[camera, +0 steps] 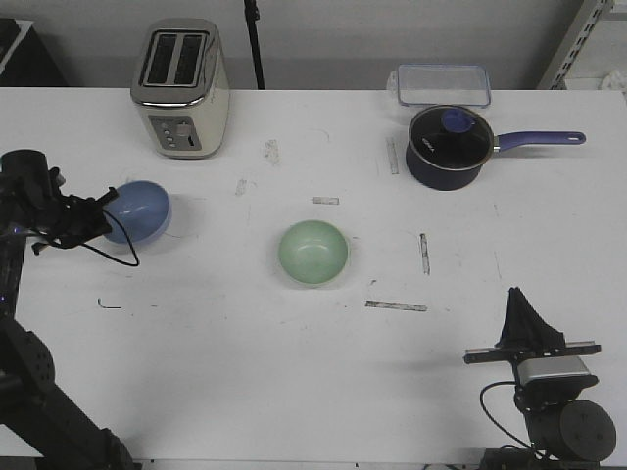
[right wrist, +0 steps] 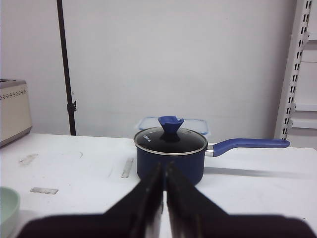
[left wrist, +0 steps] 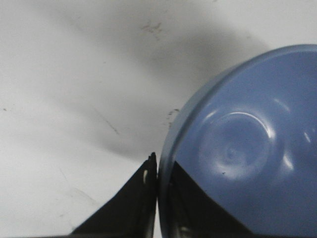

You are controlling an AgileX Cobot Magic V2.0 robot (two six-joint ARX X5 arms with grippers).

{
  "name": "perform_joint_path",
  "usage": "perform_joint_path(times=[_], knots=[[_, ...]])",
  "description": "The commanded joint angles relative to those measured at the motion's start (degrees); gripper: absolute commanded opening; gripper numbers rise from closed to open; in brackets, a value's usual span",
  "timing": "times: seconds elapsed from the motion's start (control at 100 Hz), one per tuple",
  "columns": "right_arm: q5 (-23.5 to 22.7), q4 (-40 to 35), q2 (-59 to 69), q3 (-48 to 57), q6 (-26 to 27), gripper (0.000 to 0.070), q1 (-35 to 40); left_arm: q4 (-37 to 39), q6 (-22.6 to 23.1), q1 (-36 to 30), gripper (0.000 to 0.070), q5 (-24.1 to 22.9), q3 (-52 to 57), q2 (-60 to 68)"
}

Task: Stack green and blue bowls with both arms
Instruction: 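Lift the blue bowl and lower it into the green bowl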

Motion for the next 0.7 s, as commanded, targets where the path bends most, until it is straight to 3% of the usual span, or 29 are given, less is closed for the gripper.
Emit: perform_joint_path(times=[0.0, 0.26, 0.69], knots=[[-0.02, 0.59, 0.07, 0.24, 0.57, 0.0001, -0.02, -1.51, -0.44, -1.09, 0.0000, 0.48, 3.48, -1.40], [-0.02, 0.59, 0.07, 0.24, 0.57, 0.0001, -0.02, -6.69, -1.62, -13.14, 0.0000, -0.20, 11.02, -2.14], [-0.02, 0.59, 0.07, 0.24, 0.57, 0.0001, -0.02, 0.72, -12.41, -39.82, 0.0001, -1.46, 11.08, 3.85]])
